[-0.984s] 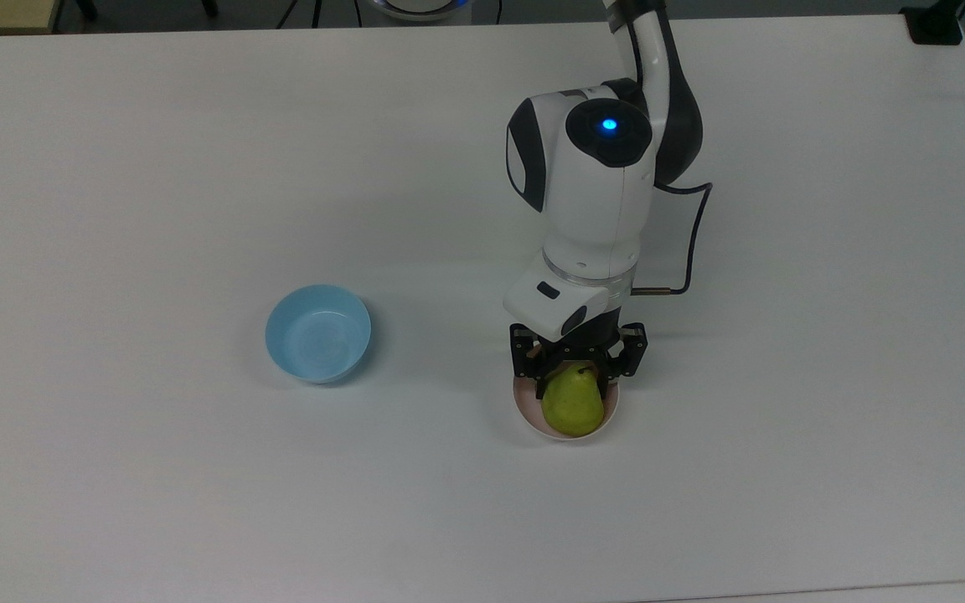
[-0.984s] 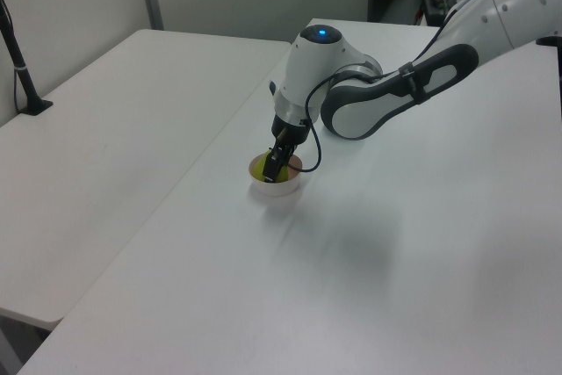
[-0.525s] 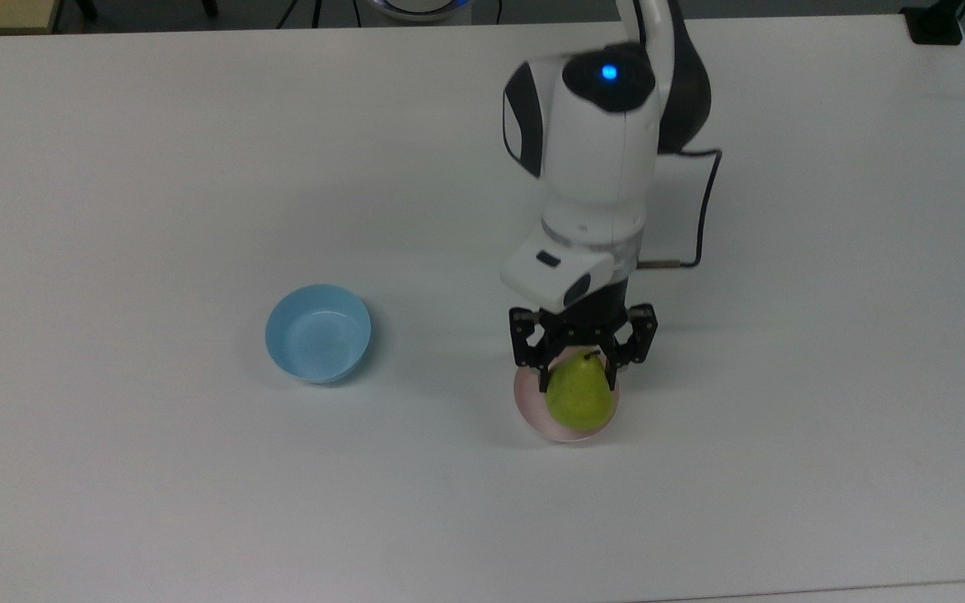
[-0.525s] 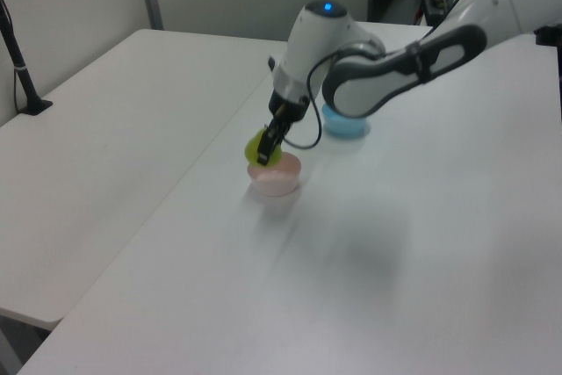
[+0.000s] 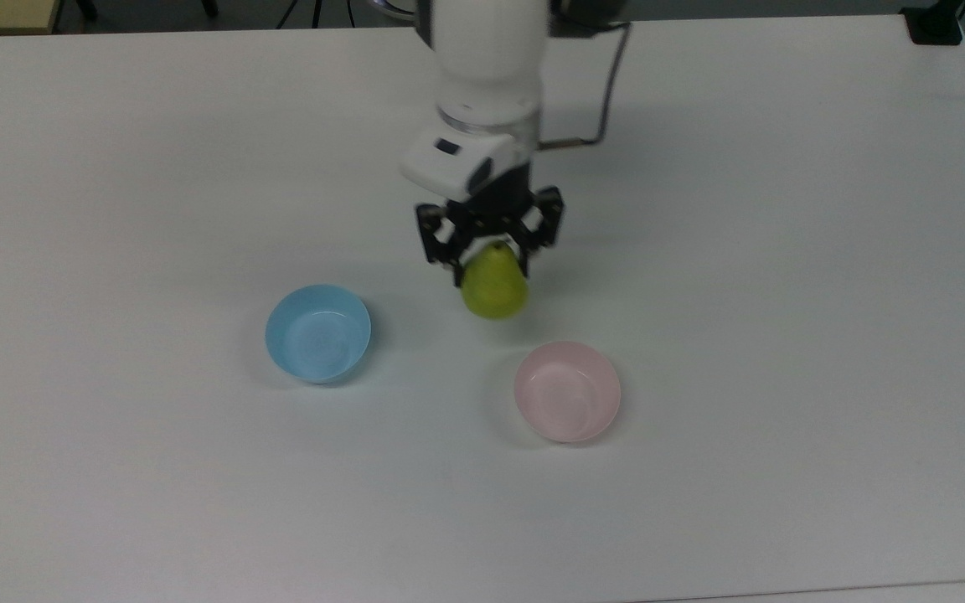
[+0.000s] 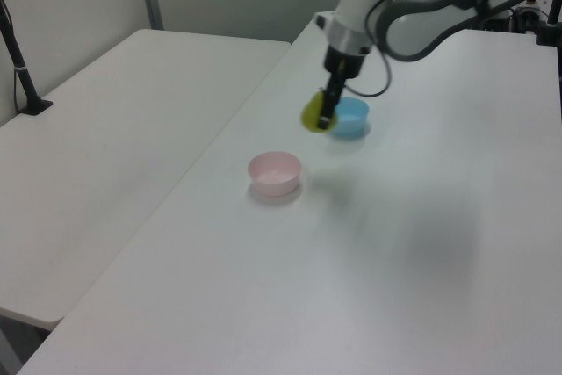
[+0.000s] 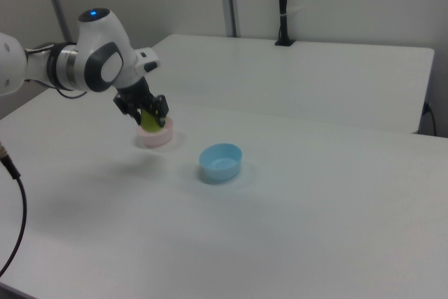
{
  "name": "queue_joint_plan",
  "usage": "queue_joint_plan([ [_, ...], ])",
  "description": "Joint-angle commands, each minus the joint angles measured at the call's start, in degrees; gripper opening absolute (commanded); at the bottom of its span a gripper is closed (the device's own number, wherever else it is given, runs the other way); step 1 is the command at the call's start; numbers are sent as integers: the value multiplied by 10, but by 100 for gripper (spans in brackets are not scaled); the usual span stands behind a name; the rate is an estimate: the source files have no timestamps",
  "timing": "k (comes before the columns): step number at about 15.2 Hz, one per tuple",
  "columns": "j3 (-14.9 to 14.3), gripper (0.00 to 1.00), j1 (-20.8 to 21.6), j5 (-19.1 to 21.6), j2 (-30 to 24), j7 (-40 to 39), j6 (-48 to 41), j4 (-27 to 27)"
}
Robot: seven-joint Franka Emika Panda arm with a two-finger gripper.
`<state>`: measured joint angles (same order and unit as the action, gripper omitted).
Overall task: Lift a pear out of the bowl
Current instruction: 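Lift the pear out of the pink bowl and carry it toward the blue bowl, then lower the pear onto the table beside the blue bowl and release it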
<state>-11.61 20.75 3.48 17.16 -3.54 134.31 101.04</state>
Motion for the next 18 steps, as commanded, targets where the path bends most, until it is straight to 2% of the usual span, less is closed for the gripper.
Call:
queue_joint_plan([
  [1,10,24,-44,-3,-87,-86,-63,105],
  [4,33,25,-91,-8,-72,-112,-95,105],
  [9,33,28,-85,-44,-20,-110,-93,99],
  [13,33,32,-84,-58,-3,-112,-93,98],
  [14,33,41,-85,-59,-1,-110,-94,98],
  [15,33,76,-88,-58,-2,-107,-95,97],
  [16,33,100,-87,-58,-4,-103,-98,91],
  [18,33,100,-86,-58,-18,-82,-138,66],
])
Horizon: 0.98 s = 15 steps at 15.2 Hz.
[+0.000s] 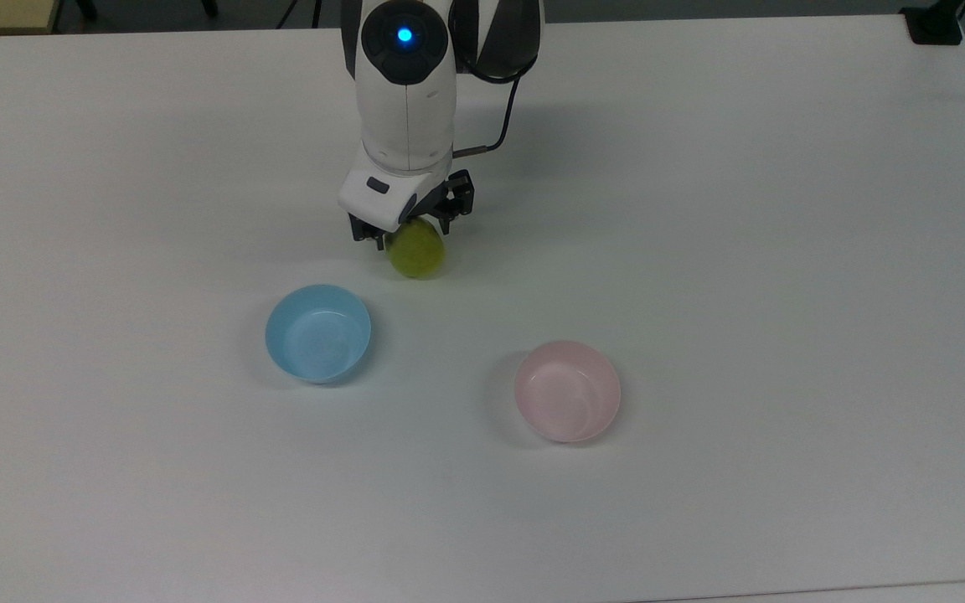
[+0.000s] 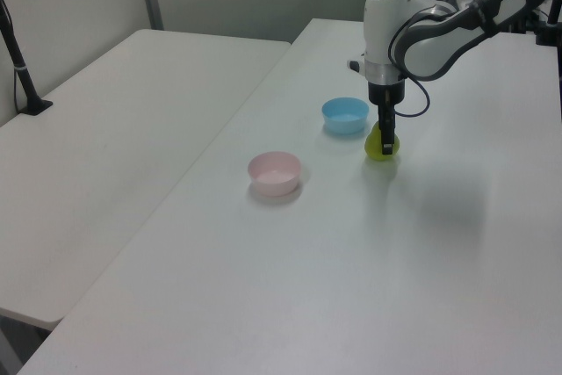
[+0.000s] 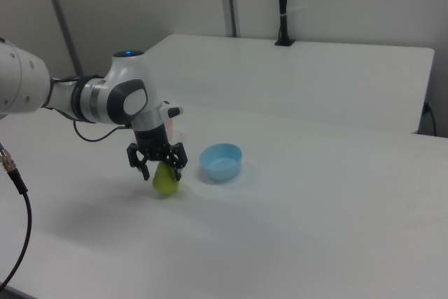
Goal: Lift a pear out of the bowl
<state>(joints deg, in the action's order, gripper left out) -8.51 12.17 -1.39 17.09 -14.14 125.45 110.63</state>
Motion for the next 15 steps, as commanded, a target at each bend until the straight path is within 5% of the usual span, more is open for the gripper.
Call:
queue_joint_plan([
  [1,2,100,-2,-8,-28,28,-78,-46],
  [6,3,100,-21,-2,-93,70,-251,-142],
  [15,31,100,-93,16,-167,121,-346,-173],
])
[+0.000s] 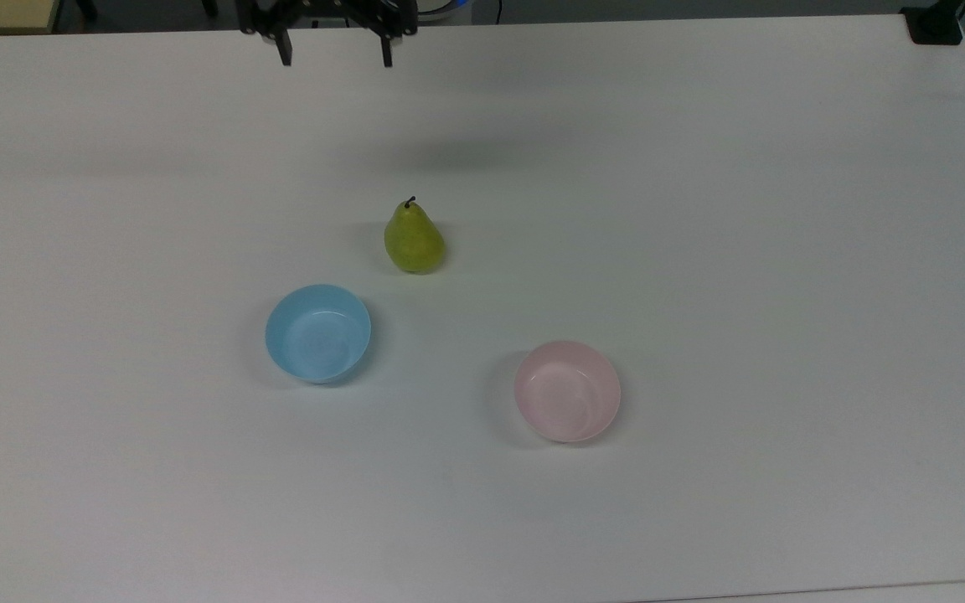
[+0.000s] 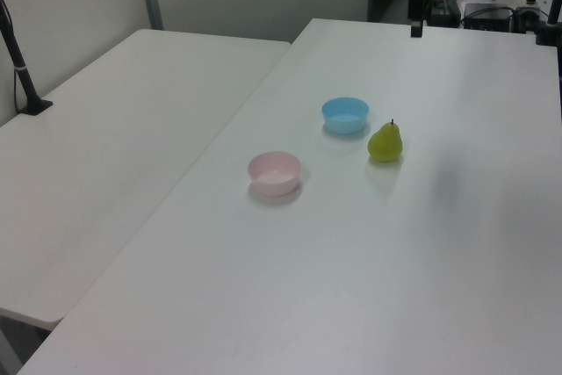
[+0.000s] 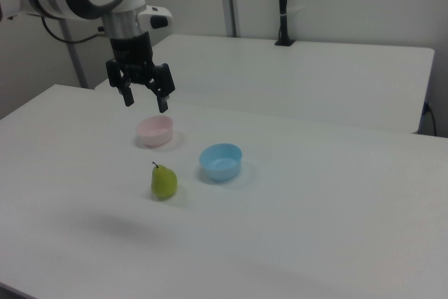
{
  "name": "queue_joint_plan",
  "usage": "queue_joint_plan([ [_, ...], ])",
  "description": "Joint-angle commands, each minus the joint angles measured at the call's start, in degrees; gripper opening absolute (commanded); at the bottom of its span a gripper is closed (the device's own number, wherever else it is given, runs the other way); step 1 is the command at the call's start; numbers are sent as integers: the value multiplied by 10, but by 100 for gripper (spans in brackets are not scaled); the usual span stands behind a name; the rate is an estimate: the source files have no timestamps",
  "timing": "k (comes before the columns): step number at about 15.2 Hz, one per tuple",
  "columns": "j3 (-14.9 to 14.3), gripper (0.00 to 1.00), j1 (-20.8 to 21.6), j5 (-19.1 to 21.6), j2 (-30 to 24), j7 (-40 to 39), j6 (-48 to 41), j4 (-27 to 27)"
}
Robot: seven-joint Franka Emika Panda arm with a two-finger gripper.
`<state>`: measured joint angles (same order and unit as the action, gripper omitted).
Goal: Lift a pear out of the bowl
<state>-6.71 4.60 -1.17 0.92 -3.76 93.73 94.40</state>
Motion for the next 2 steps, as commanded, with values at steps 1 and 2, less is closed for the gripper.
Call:
queue_joint_plan([
  [1,11,100,-16,14,-7,17,-29,-11],
  [2,10,100,-17,14,-8,17,-29,-11],
])
